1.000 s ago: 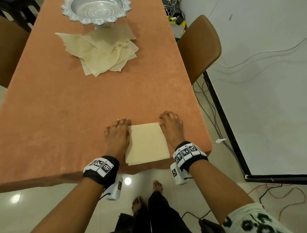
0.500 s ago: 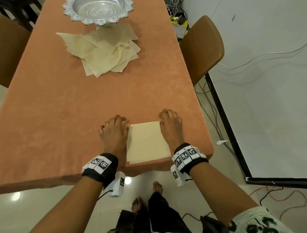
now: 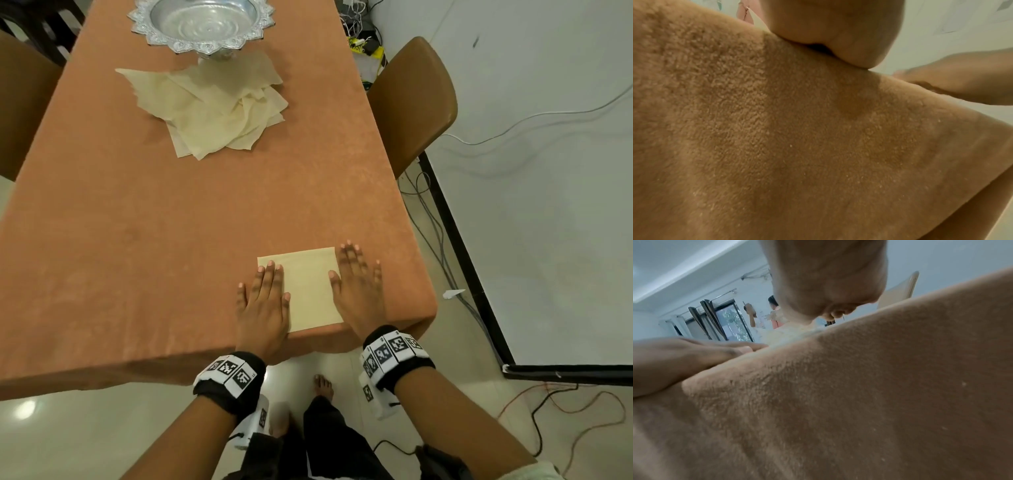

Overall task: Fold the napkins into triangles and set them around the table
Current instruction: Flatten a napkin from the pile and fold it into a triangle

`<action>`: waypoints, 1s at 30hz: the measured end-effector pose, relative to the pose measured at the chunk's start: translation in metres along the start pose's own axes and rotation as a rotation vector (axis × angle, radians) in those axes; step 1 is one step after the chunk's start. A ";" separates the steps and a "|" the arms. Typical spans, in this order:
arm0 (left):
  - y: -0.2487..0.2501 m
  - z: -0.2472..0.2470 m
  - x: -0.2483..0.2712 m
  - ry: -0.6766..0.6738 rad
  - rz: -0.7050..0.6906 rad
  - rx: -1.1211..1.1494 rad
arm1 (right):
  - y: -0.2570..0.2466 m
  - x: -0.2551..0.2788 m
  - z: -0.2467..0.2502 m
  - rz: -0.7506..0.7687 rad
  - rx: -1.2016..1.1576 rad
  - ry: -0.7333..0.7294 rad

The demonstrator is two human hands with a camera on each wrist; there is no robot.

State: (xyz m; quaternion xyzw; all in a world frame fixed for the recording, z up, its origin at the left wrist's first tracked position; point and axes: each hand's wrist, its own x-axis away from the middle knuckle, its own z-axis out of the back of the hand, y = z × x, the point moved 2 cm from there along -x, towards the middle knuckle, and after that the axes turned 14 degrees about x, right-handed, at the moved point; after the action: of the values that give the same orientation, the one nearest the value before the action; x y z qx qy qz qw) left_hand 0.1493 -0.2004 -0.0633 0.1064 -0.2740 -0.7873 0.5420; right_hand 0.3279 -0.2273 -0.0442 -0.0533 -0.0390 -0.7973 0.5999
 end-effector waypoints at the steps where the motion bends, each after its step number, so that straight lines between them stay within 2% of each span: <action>1: -0.001 0.000 0.000 -0.001 0.002 -0.003 | -0.007 -0.003 0.004 0.058 0.000 0.024; 3: -0.003 0.001 -0.002 -0.004 -0.005 -0.006 | -0.019 -0.007 0.001 0.167 0.037 -0.014; 6: -0.006 0.004 -0.003 -0.010 -0.018 -0.027 | -0.018 -0.010 -0.010 0.146 0.068 -0.056; 11: -0.015 0.015 -0.012 0.092 0.232 0.008 | -0.017 -0.013 -0.018 0.155 0.100 -0.039; 14: 0.016 0.003 -0.027 0.063 0.034 0.004 | -0.017 -0.013 -0.019 0.164 0.084 -0.038; 16: 0.026 -0.010 -0.032 -0.004 -0.003 -0.005 | -0.016 -0.013 -0.019 0.167 0.072 -0.035; 22: -0.017 0.008 -0.016 0.034 0.162 -0.058 | -0.016 -0.012 -0.018 0.161 0.067 -0.023; 25: -0.036 0.027 -0.012 0.059 0.274 -0.008 | -0.016 -0.013 -0.017 0.164 0.082 -0.045; 26: -0.034 0.029 -0.015 0.074 0.252 0.010 | -0.016 -0.013 -0.017 0.165 0.083 -0.051; 28: -0.012 0.026 -0.023 0.083 0.041 0.024 | -0.015 -0.013 -0.018 0.162 0.085 -0.055; 30: 0.011 0.011 -0.030 0.007 -0.130 -0.005 | -0.015 -0.013 -0.017 0.163 0.073 -0.037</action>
State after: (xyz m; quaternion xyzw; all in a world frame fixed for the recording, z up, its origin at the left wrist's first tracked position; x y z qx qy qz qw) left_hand 0.1646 -0.1720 -0.0518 0.1254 -0.2628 -0.8212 0.4907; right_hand 0.3158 -0.2133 -0.0631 -0.0493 -0.0747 -0.7429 0.6634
